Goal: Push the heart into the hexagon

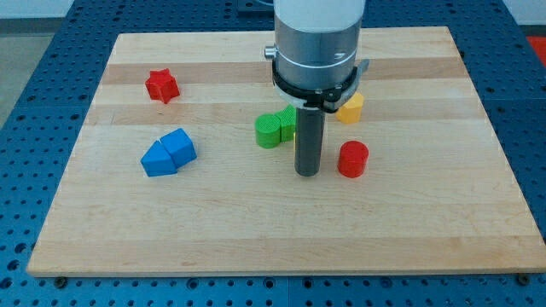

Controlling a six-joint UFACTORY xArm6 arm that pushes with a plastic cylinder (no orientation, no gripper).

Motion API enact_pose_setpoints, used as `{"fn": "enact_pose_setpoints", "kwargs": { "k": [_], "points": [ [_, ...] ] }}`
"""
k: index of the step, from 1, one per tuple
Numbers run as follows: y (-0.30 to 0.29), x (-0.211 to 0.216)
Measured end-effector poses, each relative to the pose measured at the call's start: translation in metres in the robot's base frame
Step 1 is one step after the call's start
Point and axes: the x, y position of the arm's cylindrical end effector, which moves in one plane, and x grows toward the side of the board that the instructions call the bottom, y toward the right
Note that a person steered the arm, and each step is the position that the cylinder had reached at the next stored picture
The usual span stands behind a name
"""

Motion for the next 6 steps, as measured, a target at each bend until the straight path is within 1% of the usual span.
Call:
{"fn": "enact_pose_setpoints", "kwargs": {
  "k": [2, 3, 4, 5, 6],
  "points": [
    [-0.012, -0.004],
    [-0.038, -0.004],
    [-0.052, -0.023],
    [-0.037, -0.035],
    [0.003, -0.035]
  ]
}}
